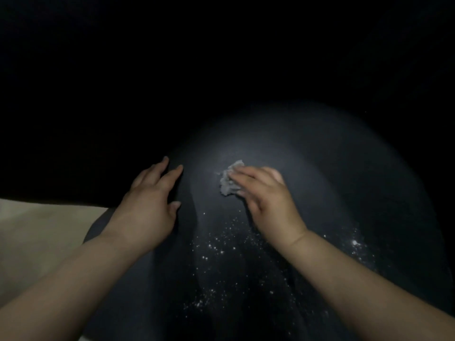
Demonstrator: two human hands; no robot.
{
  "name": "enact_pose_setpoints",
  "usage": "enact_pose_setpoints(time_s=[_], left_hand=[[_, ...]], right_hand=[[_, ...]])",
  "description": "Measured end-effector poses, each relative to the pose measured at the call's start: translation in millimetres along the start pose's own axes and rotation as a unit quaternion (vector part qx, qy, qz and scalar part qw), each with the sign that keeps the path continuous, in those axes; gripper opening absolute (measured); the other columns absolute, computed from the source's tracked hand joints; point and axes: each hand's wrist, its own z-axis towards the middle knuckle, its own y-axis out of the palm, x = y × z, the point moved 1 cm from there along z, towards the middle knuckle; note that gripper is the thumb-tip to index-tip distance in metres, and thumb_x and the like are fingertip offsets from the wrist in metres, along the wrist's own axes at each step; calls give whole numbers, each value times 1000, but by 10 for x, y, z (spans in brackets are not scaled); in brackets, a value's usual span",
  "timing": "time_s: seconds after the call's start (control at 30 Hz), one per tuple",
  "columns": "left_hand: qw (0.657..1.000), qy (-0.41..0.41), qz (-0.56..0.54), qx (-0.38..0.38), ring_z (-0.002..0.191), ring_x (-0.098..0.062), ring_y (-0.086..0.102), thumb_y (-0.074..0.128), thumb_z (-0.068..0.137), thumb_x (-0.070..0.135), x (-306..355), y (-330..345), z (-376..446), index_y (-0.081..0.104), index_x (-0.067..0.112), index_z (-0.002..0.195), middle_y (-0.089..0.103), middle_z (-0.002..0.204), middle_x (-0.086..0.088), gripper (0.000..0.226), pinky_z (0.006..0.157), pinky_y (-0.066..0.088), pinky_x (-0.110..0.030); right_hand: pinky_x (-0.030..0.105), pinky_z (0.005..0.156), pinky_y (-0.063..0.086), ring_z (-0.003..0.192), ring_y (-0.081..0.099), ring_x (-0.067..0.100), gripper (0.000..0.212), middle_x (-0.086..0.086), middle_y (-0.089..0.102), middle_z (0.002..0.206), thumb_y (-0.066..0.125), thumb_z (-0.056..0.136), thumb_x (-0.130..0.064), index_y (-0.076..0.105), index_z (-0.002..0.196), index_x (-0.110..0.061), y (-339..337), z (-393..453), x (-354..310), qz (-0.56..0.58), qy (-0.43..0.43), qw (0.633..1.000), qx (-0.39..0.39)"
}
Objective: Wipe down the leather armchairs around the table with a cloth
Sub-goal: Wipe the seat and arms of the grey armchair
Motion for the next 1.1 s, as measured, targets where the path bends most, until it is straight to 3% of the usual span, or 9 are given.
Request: enact_pose_setpoints(time_s=[0.17, 0.3, 0.4, 0.57, 0.67, 0.8, 0.97, 1.03, 1.1], left_hand=[[1000, 10, -3, -9, 148, -18, 4, 66, 89, 28, -78, 51, -104, 19, 31, 153, 2, 162, 5, 80, 114, 7, -26], [1000, 11, -7, -3, 148, -17, 1, 64, 89, 30, -90, 80, -119, 15, 32, 154, -2, 163, 6, 81, 112, 2, -24], [1000, 15, -8, 2, 148, -18, 3, 65, 88, 29, -136, 84, -131, 17, 29, 154, 1, 163, 4, 81, 114, 4, -25], [1000, 23, -6, 12, 148, -17, 3, 66, 88, 29, -198, 112, -194, 18, 27, 154, 4, 162, 3, 81, 113, 1, -22], [999, 25, -13, 18, 148, -16, 1, 64, 89, 30, -184, 128, -205, 16, 28, 154, 1, 163, 4, 80, 112, -2, -21], [999, 36, -13, 13, 149, -16, 0, 64, 90, 28, -207, 142, -234, 17, 27, 154, 0, 163, 3, 80, 115, 0, -23], [999, 28, -26, 31, 149, -16, 3, 66, 88, 22, -202, 198, -251, 21, 26, 153, 5, 162, 2, 79, 114, 0, -21], [999, 22, -33, 38, 148, -15, 2, 66, 89, 21, -186, 214, -259, 21, 26, 153, 5, 162, 4, 79, 112, -3, -19], [998, 21, -32, 41, 148, -14, 3, 64, 90, 22, -184, 219, -282, 21, 27, 153, 6, 162, 4, 77, 113, -2, -20]], right_hand=[[15, 95, 33, 108, 50, 28, 33, 5, 64, 118, 63, 85, 0, 66, 117, -9, 64, 416, -4, -28, 96, 993, 66], [11, 97, 27, 109, 53, 31, 35, 11, 63, 121, 64, 82, 5, 66, 116, -6, 402, 439, -317, -3, -5, 999, -37], [22, 95, 37, 101, 56, 30, 33, 8, 65, 118, 68, 81, 1, 69, 113, -7, 255, 181, -262, -8, -76, 994, -75], [11, 97, 29, 106, 52, 31, 35, 4, 64, 120, 63, 83, 5, 68, 114, -9, 72, 371, 1, -55, 66, 995, 55], [13, 98, 30, 104, 51, 28, 41, 4, 63, 120, 67, 77, 10, 68, 114, -9, 305, 152, -260, -26, 27, 999, 12], [26, 96, 38, 101, 56, 28, 34, 2, 65, 118, 68, 81, 3, 70, 111, -11, 86, -152, -150, -49, -61, 995, -55], [21, 99, 35, 107, 51, 30, 36, 5, 64, 118, 62, 82, 8, 68, 113, -8, 47, 113, -31, -61, 79, 994, 52], [20, 101, 34, 109, 49, 28, 38, 5, 63, 120, 63, 80, 8, 68, 114, -8, 263, 83, -249, -27, 73, 996, 36], [25, 100, 37, 107, 51, 29, 38, 5, 64, 119, 66, 79, 8, 69, 113, -8, 388, -73, -387, -9, 8, 1000, -17]])
